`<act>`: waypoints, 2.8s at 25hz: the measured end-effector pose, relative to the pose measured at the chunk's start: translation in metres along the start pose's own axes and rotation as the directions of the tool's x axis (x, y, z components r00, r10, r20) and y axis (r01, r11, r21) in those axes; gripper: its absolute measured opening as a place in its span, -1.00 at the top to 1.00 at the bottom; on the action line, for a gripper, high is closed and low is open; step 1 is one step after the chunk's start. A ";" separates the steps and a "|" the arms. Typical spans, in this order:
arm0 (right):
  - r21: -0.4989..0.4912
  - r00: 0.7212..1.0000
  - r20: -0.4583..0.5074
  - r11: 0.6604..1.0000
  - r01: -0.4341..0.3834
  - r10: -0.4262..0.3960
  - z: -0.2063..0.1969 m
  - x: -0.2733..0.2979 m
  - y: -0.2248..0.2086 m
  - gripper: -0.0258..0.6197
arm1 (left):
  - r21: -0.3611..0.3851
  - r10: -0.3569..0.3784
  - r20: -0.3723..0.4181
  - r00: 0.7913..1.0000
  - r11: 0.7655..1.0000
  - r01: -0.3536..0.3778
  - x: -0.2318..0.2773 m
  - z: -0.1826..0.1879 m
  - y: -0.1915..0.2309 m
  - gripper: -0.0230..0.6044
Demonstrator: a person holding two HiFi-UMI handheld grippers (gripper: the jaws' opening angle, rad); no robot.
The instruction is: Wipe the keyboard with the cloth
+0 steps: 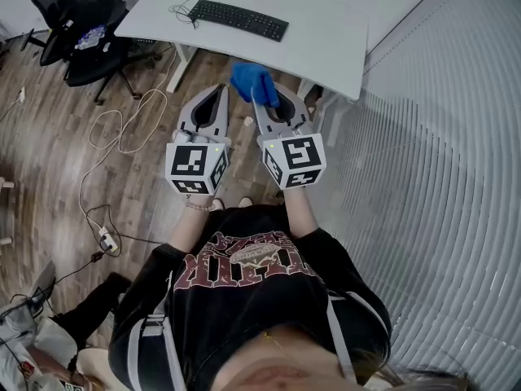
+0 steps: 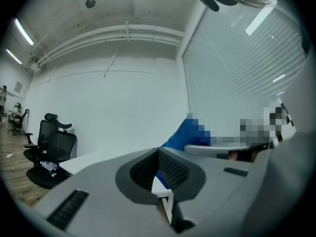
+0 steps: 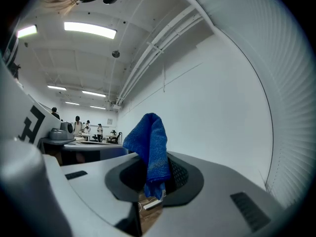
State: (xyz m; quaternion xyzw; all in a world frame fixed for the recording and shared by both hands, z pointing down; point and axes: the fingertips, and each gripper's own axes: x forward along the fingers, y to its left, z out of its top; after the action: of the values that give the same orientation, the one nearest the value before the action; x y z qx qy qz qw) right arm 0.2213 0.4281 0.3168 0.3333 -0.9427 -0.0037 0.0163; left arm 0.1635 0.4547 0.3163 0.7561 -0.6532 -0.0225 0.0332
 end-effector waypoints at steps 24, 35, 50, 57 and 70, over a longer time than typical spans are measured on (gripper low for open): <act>0.020 1.000 -0.010 1.000 0.016 -0.016 -0.015 0.134 -0.059 0.72 | -0.004 -0.030 -0.032 0.999 1.000 0.030 0.124 -0.016 0.089 0.82; 0.032 0.999 -0.035 0.999 0.041 -0.040 -0.022 0.224 -0.060 0.72 | -0.017 -0.076 -0.059 0.995 0.997 0.076 0.176 -0.018 0.159 0.82; 0.020 0.997 -0.045 0.997 0.069 -0.068 -0.024 0.286 -0.045 0.72 | -0.043 -0.119 -0.059 0.991 0.992 0.117 0.196 -0.021 0.214 0.82; 0.016 0.995 -0.059 0.997 0.081 -0.080 -0.024 0.313 -0.062 0.72 | -0.058 -0.118 -0.066 0.991 0.992 0.114 0.225 -0.022 0.229 0.82; 0.013 0.997 -0.072 1.000 -0.003 0.004 -0.022 0.390 -0.108 0.72 | -0.059 -0.049 -0.069 0.996 0.997 0.045 0.304 -0.015 0.266 0.82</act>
State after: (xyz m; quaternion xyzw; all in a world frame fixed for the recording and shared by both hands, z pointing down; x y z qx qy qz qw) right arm -0.0133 0.0986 0.3481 0.3319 -0.9420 0.0142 0.0480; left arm -0.0534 0.1155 0.3553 0.7705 -0.6326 -0.0157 0.0772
